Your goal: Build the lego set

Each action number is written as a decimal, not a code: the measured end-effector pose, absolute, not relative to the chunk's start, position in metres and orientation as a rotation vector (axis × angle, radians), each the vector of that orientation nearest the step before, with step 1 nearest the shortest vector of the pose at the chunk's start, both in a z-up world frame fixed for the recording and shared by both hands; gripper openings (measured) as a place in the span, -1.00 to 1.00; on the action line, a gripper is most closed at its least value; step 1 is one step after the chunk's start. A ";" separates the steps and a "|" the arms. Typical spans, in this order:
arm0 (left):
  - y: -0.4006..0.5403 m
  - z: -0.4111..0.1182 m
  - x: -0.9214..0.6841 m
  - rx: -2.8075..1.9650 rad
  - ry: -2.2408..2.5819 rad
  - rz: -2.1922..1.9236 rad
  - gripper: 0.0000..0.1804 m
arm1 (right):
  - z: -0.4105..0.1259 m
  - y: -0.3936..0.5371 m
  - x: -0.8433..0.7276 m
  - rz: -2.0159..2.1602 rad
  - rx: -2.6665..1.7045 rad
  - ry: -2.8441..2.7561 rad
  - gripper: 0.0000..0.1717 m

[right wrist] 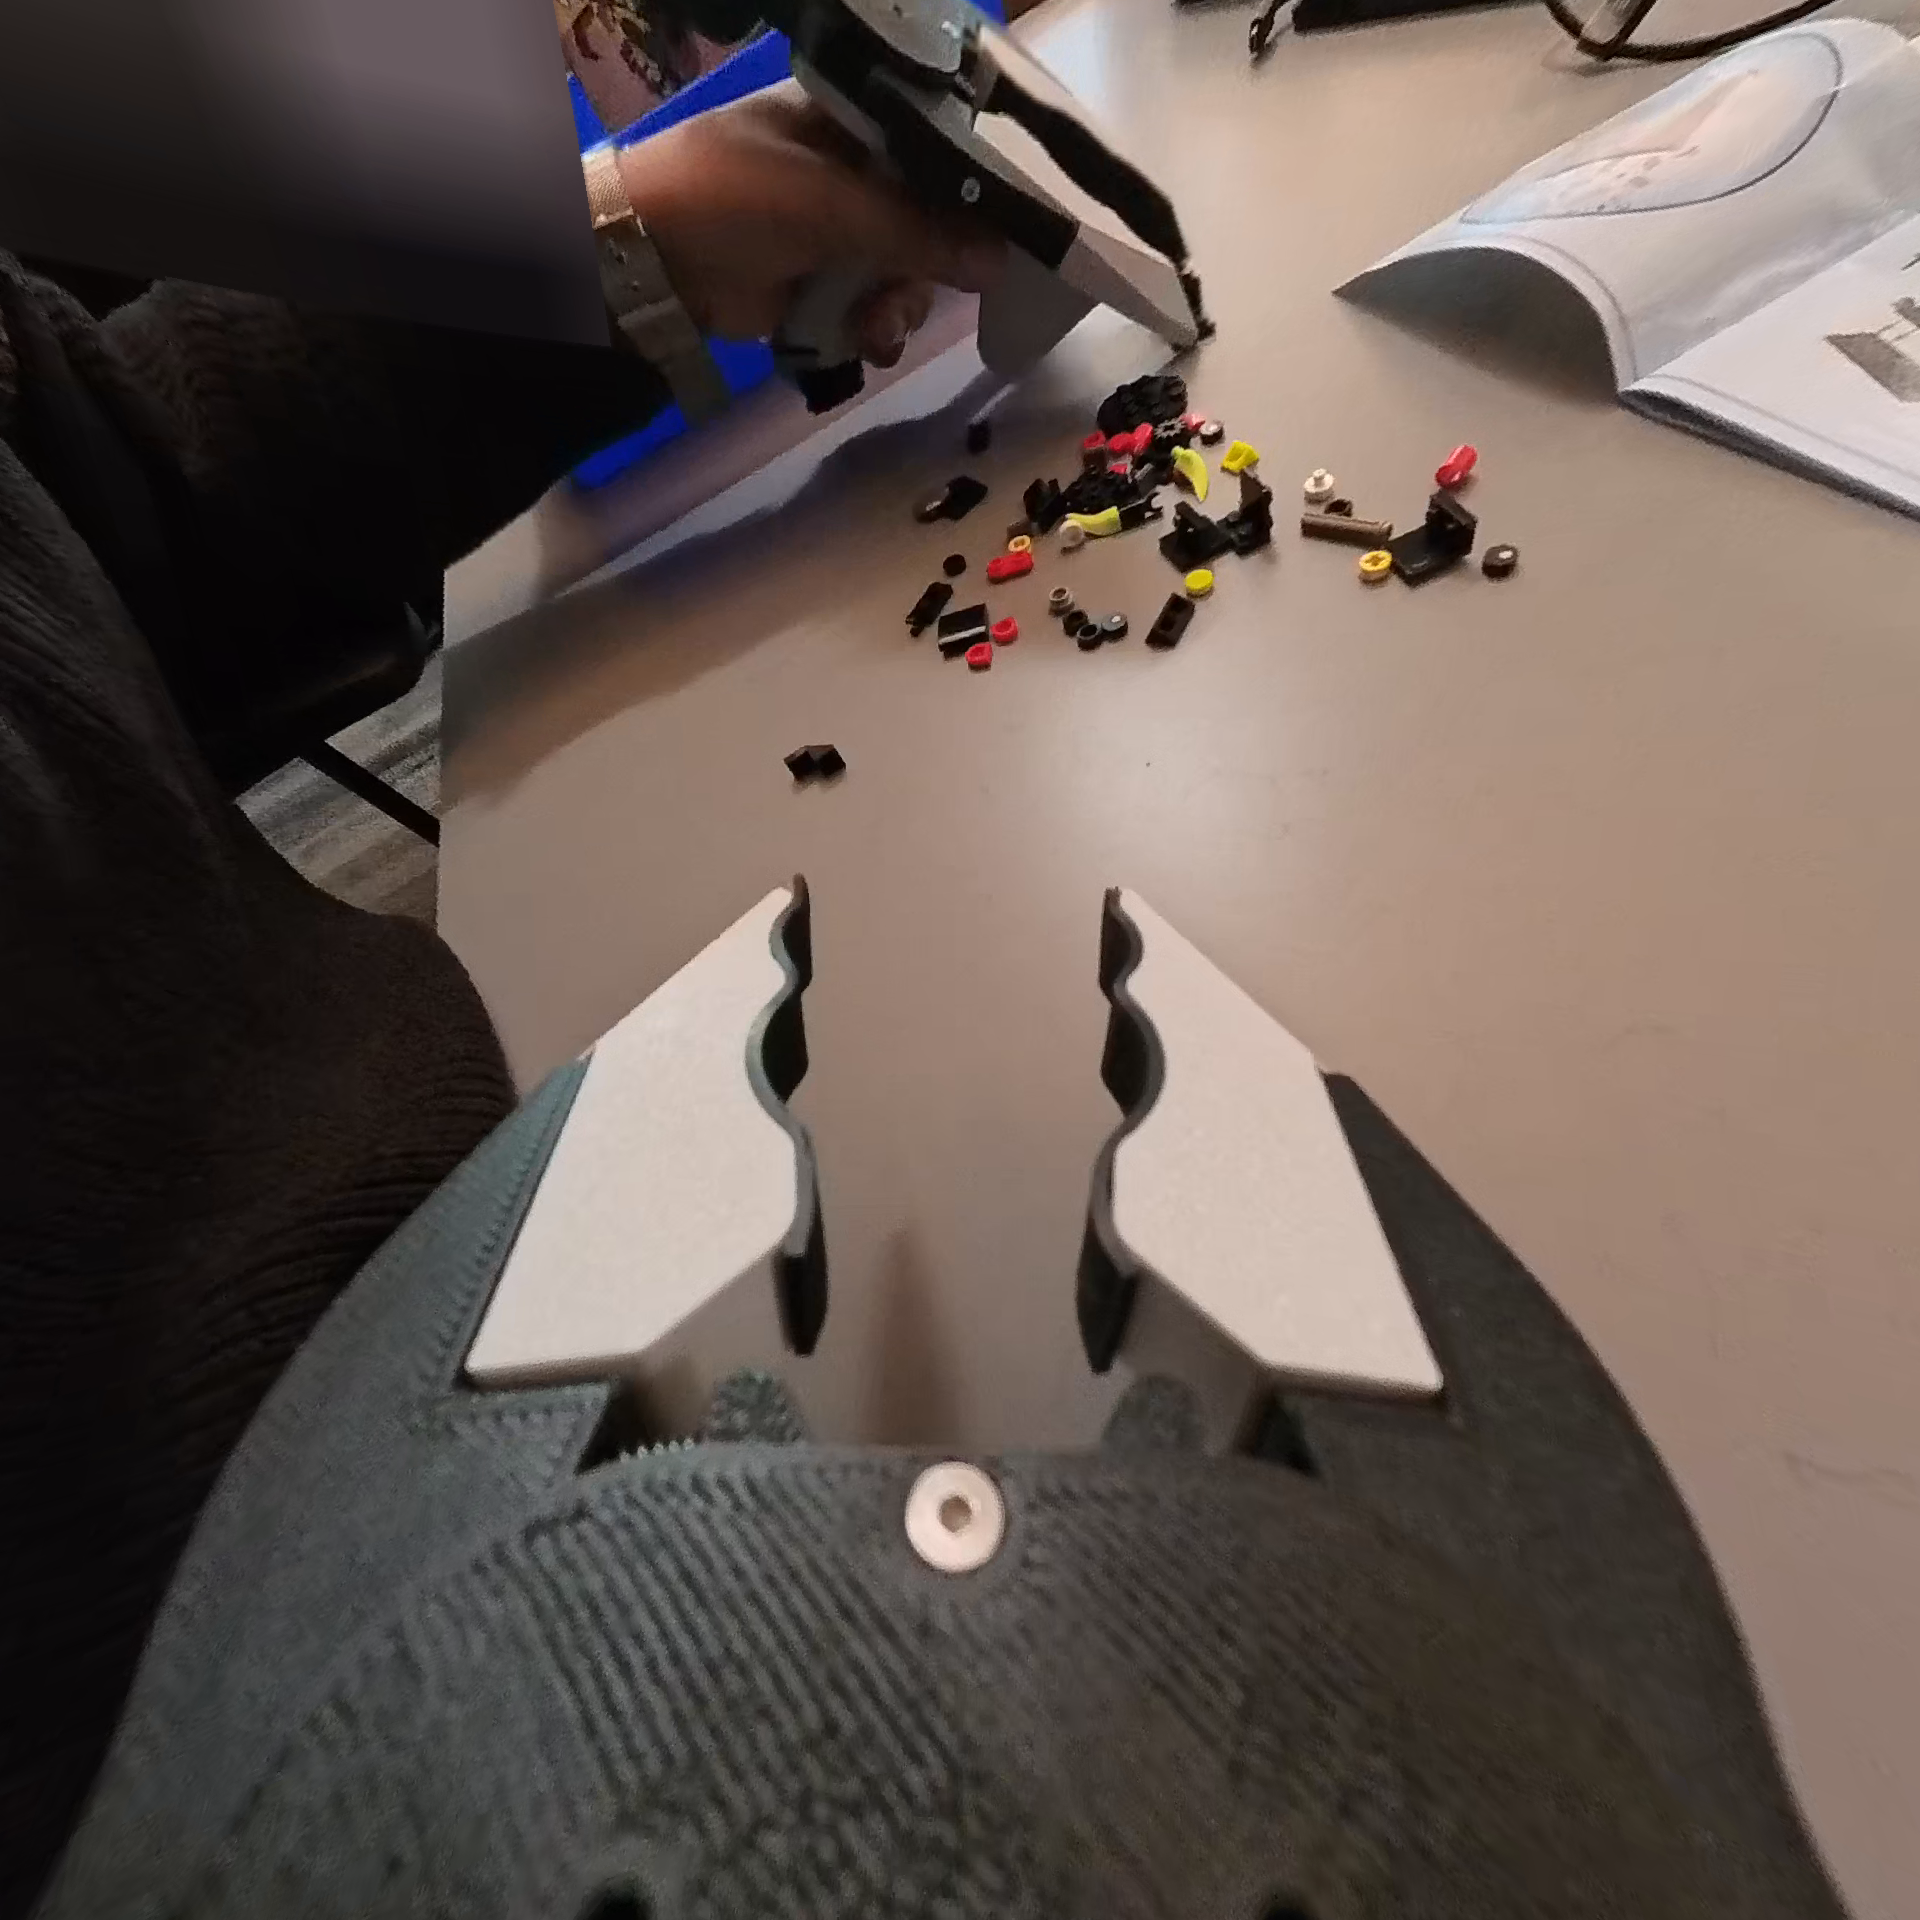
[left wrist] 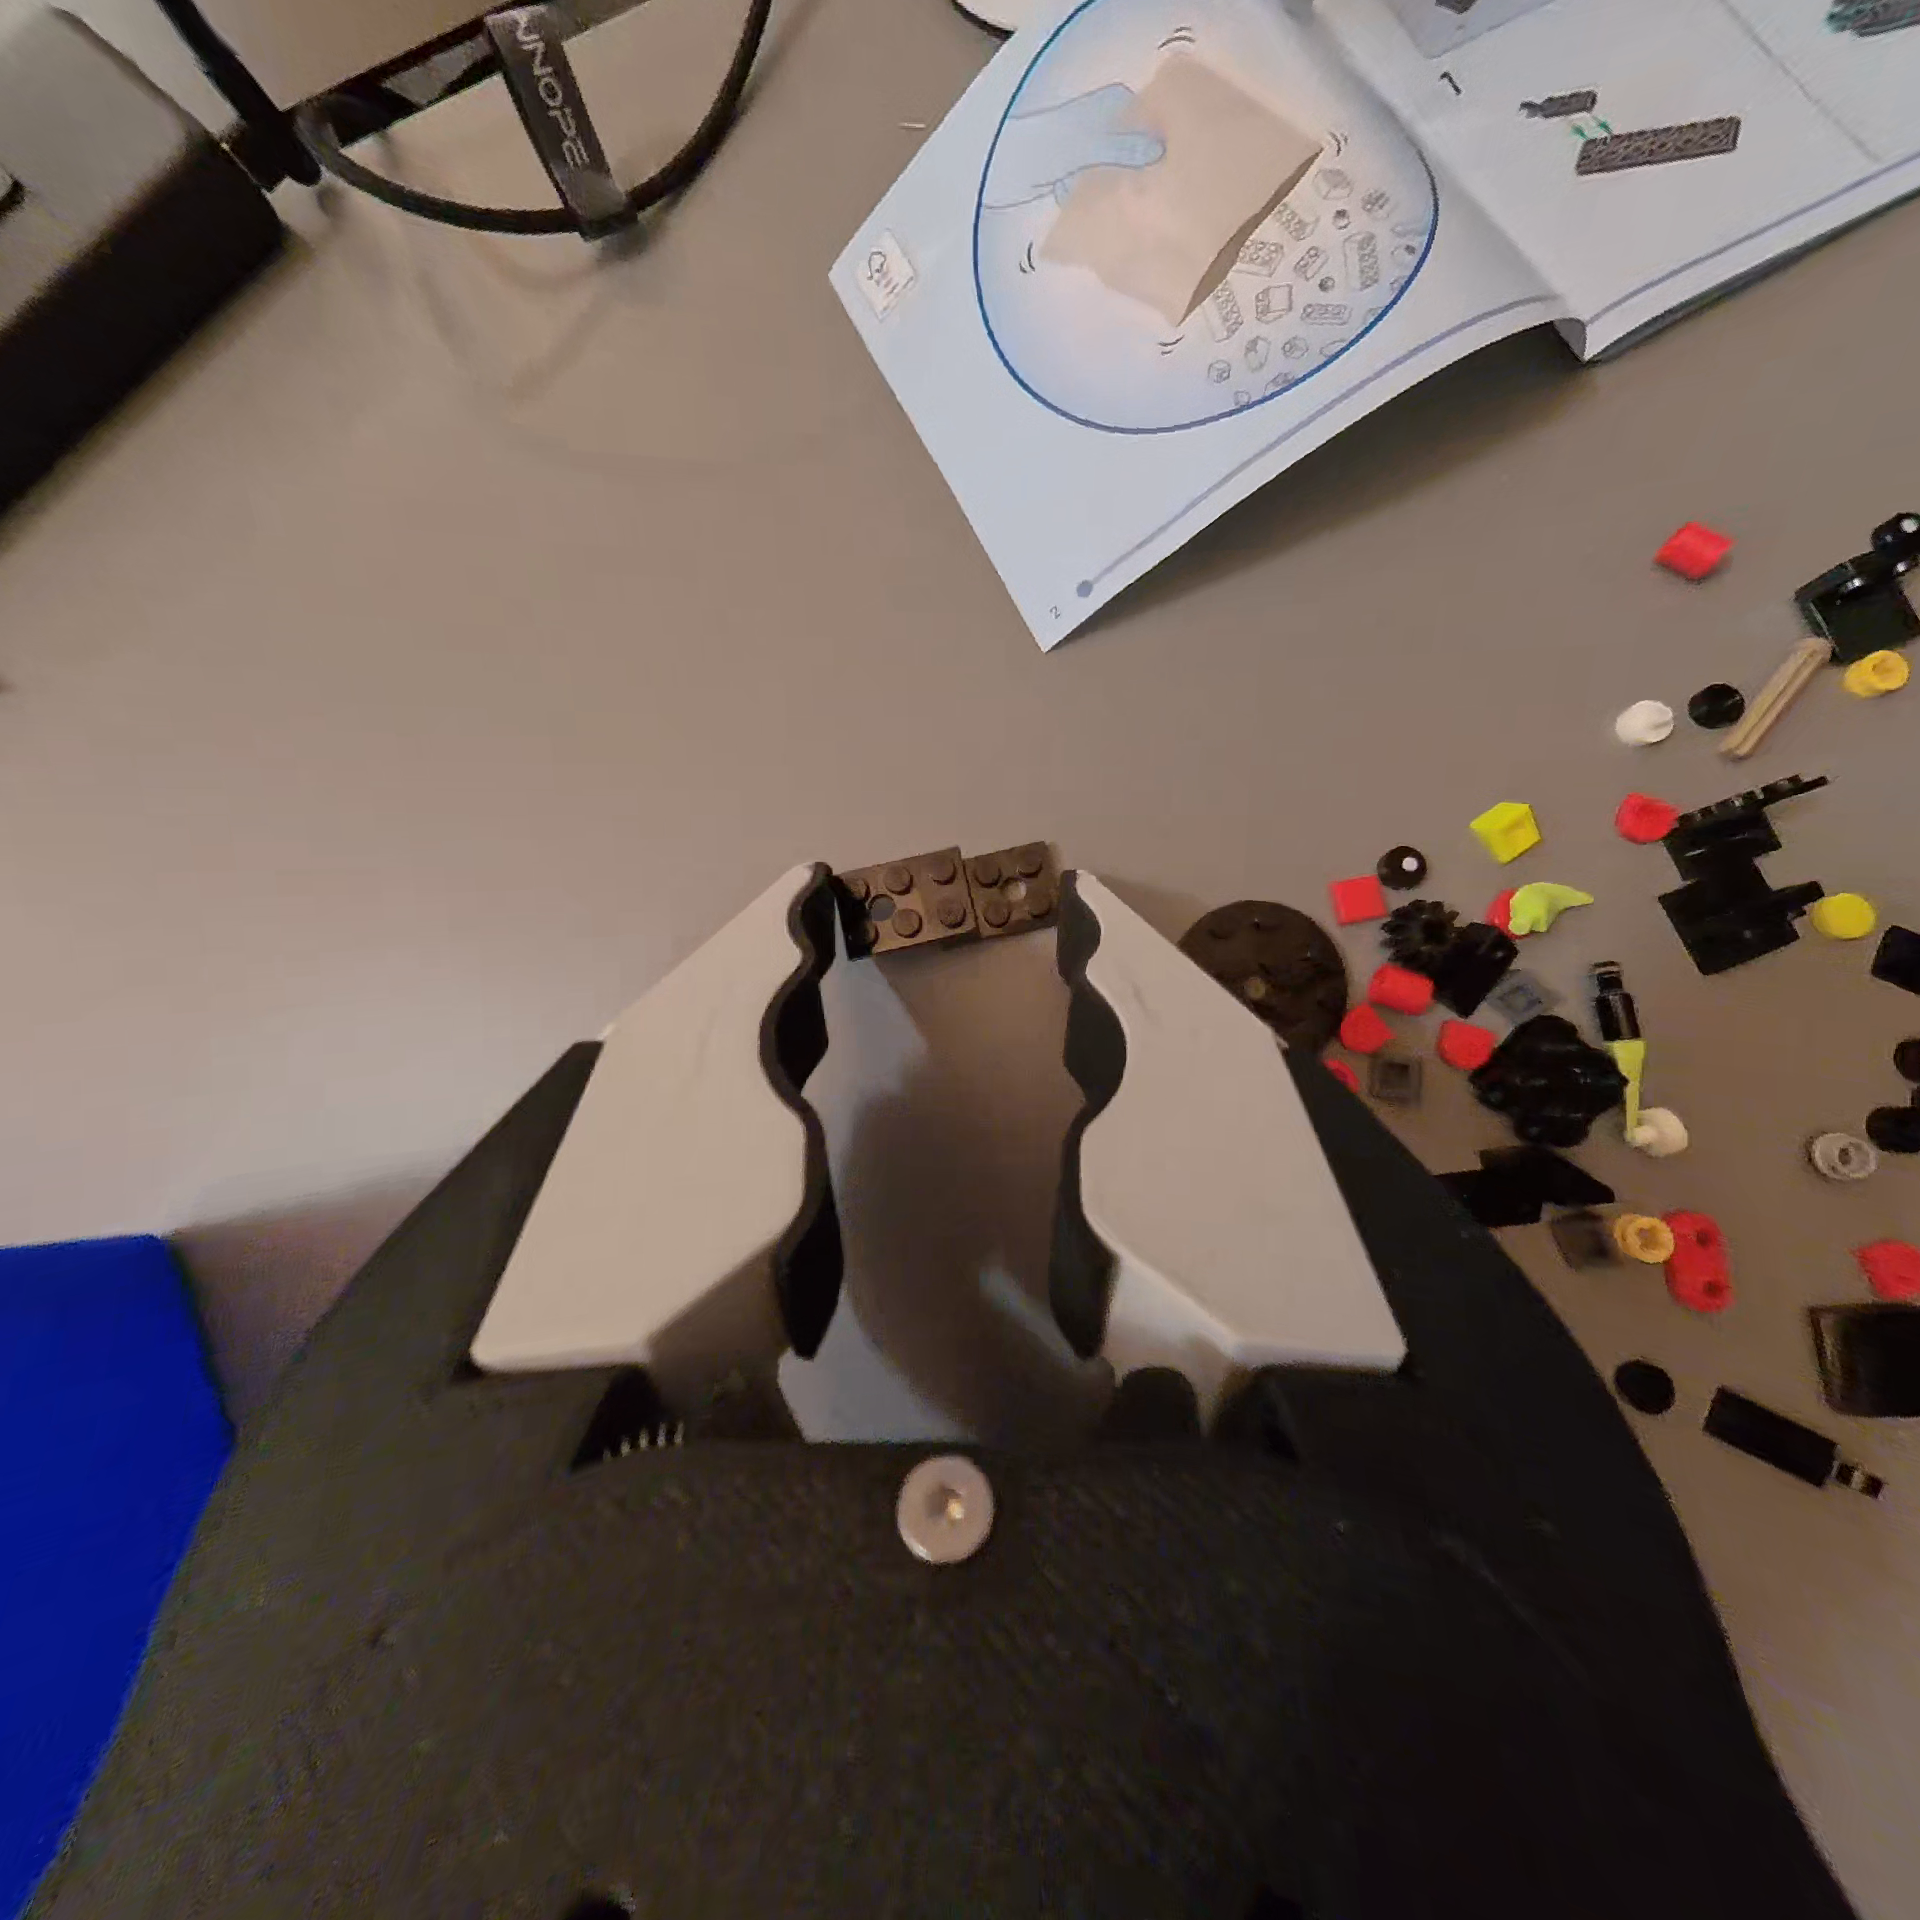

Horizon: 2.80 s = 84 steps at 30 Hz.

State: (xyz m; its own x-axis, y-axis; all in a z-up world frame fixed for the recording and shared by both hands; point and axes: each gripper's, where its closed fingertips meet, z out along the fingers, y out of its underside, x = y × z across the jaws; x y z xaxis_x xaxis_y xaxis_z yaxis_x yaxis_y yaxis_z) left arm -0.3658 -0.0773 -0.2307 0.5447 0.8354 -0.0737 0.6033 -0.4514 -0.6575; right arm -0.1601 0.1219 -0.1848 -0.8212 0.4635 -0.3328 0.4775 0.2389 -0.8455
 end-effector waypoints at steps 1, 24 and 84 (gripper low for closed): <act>-0.079 -0.230 -0.364 -2.193 -1.173 0.531 -0.55 | -0.184 0.122 -0.160 -1.695 0.939 2.453 -0.36; 0.098 -0.081 -0.148 -1.536 -0.153 -0.024 -0.56 | -0.093 0.108 -0.130 -2.046 0.872 1.737 -0.49; 0.111 -0.127 -0.146 -1.622 -0.343 -0.107 -0.60 | -0.124 0.110 -0.141 -1.806 0.942 1.490 -0.92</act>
State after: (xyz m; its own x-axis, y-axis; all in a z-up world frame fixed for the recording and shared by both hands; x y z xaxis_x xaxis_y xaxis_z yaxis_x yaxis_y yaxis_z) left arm -0.1456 0.1110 -0.1266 0.9489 0.1562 0.2742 0.2840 -0.0440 -0.9578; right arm -0.1406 0.1099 -0.1241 -0.5625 -0.0142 -0.8267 0.8143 -0.1827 -0.5510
